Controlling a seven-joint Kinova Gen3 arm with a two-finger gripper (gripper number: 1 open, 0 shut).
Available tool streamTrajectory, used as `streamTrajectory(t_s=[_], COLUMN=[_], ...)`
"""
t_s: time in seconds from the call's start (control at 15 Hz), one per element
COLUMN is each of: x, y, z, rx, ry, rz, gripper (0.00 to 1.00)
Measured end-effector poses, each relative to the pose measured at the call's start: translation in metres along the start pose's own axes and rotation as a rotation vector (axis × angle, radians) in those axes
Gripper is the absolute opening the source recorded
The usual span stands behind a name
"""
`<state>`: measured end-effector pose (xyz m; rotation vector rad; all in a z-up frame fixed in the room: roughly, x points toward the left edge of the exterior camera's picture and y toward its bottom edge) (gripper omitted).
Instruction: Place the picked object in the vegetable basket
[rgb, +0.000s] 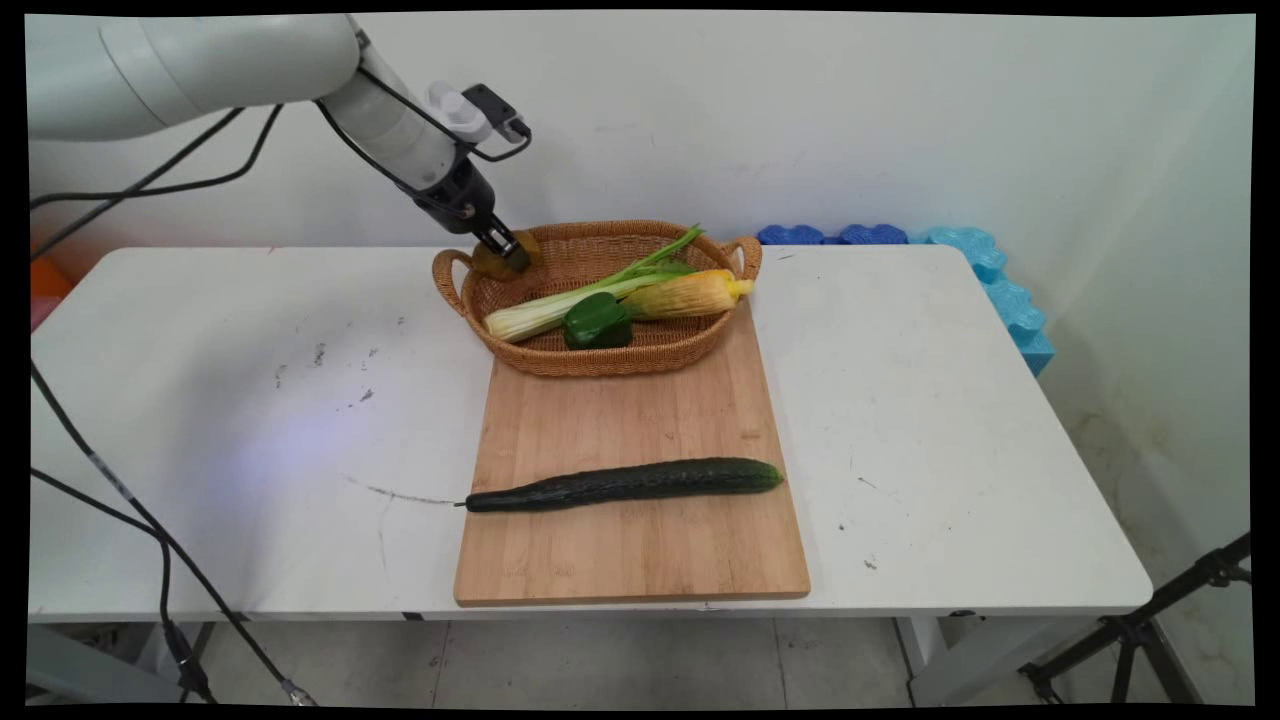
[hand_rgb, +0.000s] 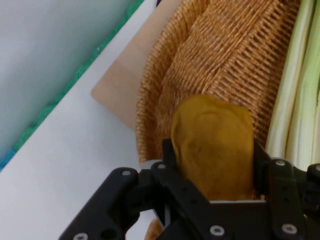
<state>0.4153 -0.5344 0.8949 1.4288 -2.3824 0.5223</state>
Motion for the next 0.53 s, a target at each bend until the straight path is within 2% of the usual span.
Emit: streamTrajectory(t_s=[0.27, 0.33, 0.53], x=[0.002, 0.002, 0.003], y=[0.003, 0.004, 0.007], z=[0.008, 0.010, 0.013], rx=[-0.010, -0.012, -0.014], ry=[0.014, 0.018, 0.030], rz=[0.014, 0.016, 0.026], gripper=[0.00, 1.00, 1.00])
